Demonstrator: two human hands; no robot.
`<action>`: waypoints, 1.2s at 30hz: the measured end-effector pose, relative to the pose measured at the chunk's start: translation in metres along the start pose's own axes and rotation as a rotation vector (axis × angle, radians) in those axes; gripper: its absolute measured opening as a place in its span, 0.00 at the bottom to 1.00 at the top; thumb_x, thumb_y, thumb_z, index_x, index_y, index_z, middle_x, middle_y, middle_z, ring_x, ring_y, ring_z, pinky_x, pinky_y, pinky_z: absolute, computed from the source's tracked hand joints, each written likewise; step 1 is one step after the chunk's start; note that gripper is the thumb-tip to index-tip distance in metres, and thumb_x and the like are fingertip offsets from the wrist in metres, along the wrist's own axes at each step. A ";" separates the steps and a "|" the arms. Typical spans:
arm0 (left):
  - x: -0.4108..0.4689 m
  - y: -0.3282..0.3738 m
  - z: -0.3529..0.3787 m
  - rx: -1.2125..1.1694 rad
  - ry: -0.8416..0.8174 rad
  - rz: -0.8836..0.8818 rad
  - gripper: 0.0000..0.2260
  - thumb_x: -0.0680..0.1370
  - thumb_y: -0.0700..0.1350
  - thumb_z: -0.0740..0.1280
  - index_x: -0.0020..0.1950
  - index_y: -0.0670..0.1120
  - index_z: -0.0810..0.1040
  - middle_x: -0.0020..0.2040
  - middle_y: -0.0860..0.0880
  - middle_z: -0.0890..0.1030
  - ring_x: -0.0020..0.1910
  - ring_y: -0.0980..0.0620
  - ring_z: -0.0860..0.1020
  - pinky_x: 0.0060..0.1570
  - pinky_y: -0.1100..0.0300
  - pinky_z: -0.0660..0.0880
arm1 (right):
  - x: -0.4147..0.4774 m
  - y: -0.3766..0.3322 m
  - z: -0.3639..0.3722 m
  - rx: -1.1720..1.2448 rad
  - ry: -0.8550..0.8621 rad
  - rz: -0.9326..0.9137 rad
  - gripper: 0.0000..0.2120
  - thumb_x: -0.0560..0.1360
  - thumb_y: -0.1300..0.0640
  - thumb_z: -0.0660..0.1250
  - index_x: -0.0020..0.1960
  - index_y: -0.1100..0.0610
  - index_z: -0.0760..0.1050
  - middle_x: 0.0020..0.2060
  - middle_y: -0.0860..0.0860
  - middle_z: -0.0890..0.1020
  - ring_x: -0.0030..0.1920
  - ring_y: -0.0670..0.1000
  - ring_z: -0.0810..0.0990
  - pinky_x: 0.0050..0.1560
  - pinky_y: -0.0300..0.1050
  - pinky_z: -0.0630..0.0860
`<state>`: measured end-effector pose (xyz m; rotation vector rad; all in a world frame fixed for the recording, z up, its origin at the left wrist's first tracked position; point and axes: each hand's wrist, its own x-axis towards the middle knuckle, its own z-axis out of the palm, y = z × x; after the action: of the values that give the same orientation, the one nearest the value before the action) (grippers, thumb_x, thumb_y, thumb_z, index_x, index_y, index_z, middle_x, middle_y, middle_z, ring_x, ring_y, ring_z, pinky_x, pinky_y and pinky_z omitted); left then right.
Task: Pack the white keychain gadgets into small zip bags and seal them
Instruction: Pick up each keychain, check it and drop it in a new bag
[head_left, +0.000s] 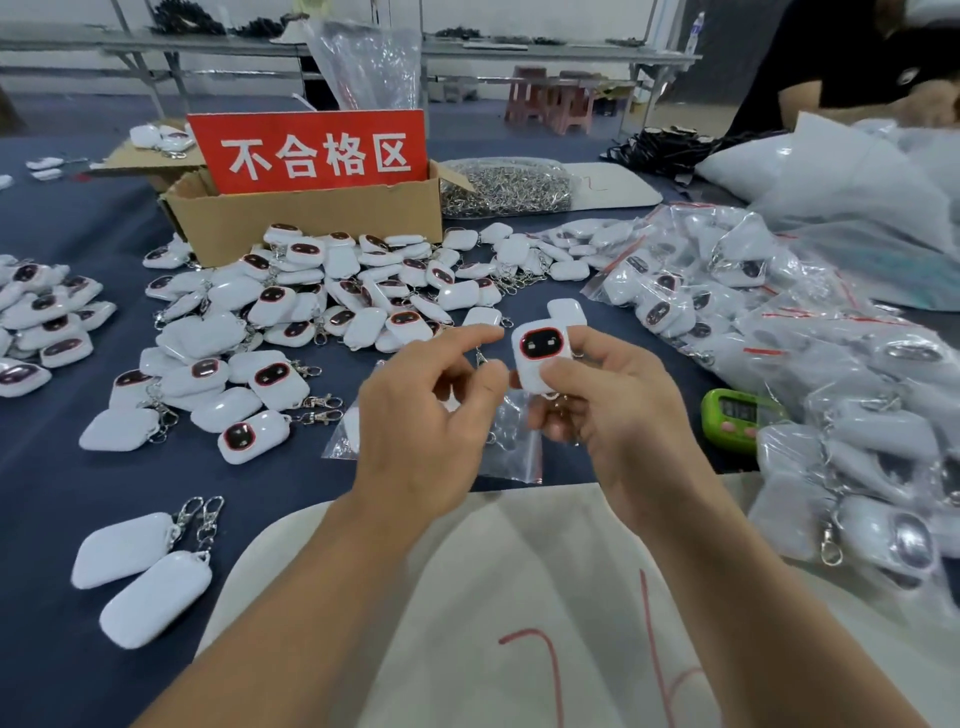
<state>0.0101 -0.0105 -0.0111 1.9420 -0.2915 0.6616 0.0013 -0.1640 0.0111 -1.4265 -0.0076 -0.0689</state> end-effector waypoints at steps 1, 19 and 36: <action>0.000 0.000 0.001 -0.027 -0.020 -0.005 0.10 0.77 0.50 0.69 0.57 0.56 0.85 0.38 0.56 0.81 0.39 0.55 0.79 0.42 0.70 0.71 | -0.002 0.000 0.002 0.022 -0.029 0.011 0.08 0.73 0.59 0.67 0.47 0.57 0.85 0.38 0.59 0.85 0.31 0.53 0.79 0.29 0.40 0.72; 0.004 0.005 0.003 -0.160 -0.140 0.004 0.10 0.80 0.44 0.66 0.54 0.56 0.84 0.41 0.62 0.83 0.45 0.56 0.81 0.46 0.66 0.75 | 0.000 0.012 0.012 0.022 -0.052 0.033 0.06 0.74 0.62 0.65 0.43 0.59 0.81 0.41 0.65 0.84 0.42 0.59 0.85 0.49 0.65 0.85; 0.005 0.007 0.005 -0.244 -0.086 -0.121 0.05 0.77 0.46 0.72 0.48 0.55 0.87 0.36 0.57 0.84 0.37 0.58 0.80 0.41 0.58 0.79 | -0.004 0.013 0.010 0.064 -0.155 0.010 0.13 0.71 0.65 0.68 0.55 0.63 0.81 0.47 0.65 0.87 0.48 0.65 0.87 0.46 0.57 0.85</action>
<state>0.0127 -0.0177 -0.0050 1.7413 -0.2917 0.4420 -0.0014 -0.1526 -0.0005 -1.3645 -0.1292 0.0492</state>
